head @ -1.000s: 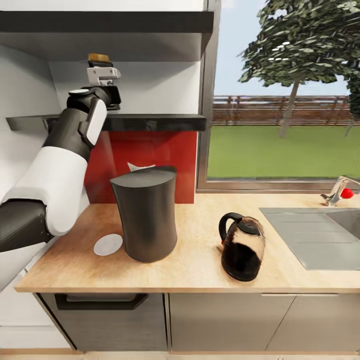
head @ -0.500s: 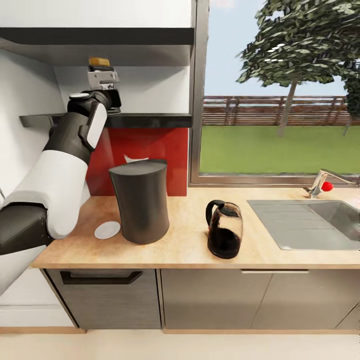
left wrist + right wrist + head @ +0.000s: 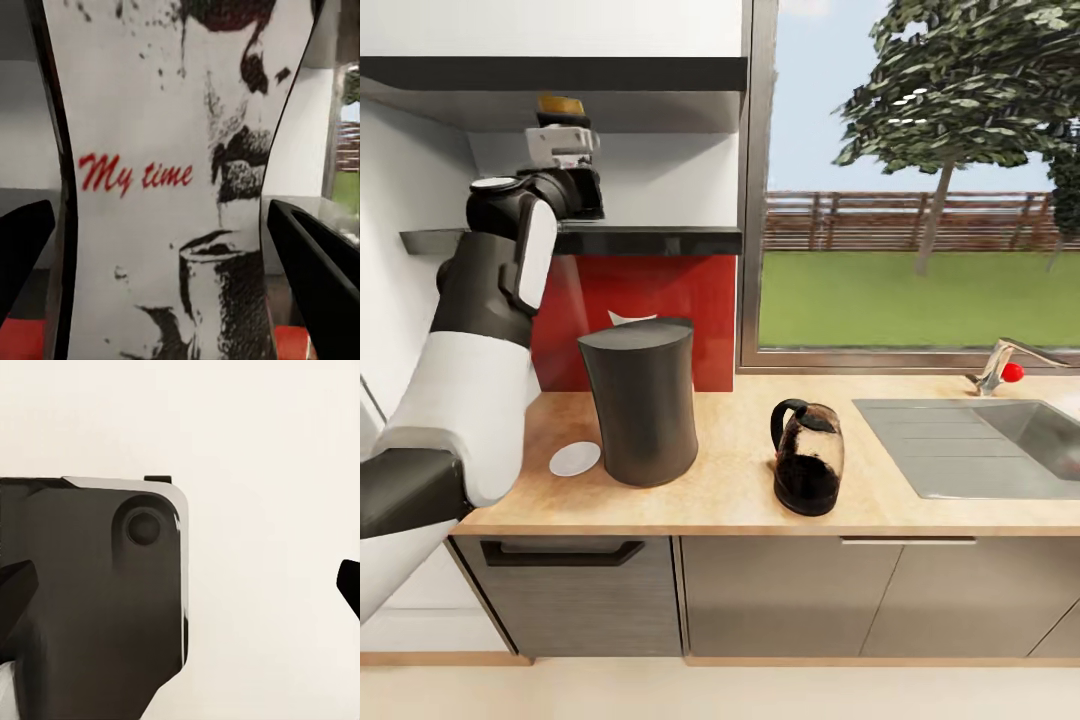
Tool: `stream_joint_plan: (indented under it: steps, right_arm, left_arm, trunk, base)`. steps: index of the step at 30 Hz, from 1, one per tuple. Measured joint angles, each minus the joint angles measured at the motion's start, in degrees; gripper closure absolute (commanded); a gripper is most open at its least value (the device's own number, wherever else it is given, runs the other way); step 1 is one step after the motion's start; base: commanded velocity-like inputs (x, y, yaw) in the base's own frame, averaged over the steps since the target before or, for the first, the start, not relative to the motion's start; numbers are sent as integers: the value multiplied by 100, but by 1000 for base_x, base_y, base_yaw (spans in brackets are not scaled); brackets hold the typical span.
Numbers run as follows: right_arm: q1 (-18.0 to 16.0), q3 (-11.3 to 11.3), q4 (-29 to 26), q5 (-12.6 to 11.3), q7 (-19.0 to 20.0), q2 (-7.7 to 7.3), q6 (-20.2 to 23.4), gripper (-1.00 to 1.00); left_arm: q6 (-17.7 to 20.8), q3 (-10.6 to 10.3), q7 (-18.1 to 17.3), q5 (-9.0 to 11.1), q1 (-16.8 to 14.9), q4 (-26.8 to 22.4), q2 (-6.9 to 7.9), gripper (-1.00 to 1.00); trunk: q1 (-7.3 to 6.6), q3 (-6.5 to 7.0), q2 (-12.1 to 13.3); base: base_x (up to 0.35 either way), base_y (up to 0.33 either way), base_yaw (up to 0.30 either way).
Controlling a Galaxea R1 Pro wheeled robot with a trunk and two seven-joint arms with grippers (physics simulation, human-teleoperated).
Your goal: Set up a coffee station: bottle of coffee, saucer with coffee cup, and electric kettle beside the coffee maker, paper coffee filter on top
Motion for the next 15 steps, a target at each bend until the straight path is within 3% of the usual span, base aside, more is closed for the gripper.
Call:
stream_joint_plan:
  steps: [3,4,6,8,15]
  right_arm:
    - [0,0,0,0,3,3,0,-100]
    - [0,0,0,0,3,4,1,-100]
    - [1,0,0,0,0,7,1,-100]
    - [0,0,-7,0,1,8,1,-100]
    - [0,0,-24,-5,3,15,1,-100]
  left_arm:
    - [143,40,-346,-48,64,-311,77,100]
    - [385,253,-655,-52,179,-566,160,100]
    - [598,415,-984,-20,266,-724,188,100]
    - [778,664,-1660,-38,434,-1037,295,100]
    - [1333,910,-2527,-47,776,-1721,504,100]
  trunk:
    - [0,-1,0]
    - [0,-1,0]
    - [0,-1,1]
    - [0,-1,0]
    - [0,-1,0]
  base:
    - [0,0,0]
    - [0,0,0]
    - [0,0,0]
    - [0,0,0]
    - [0,0,0]
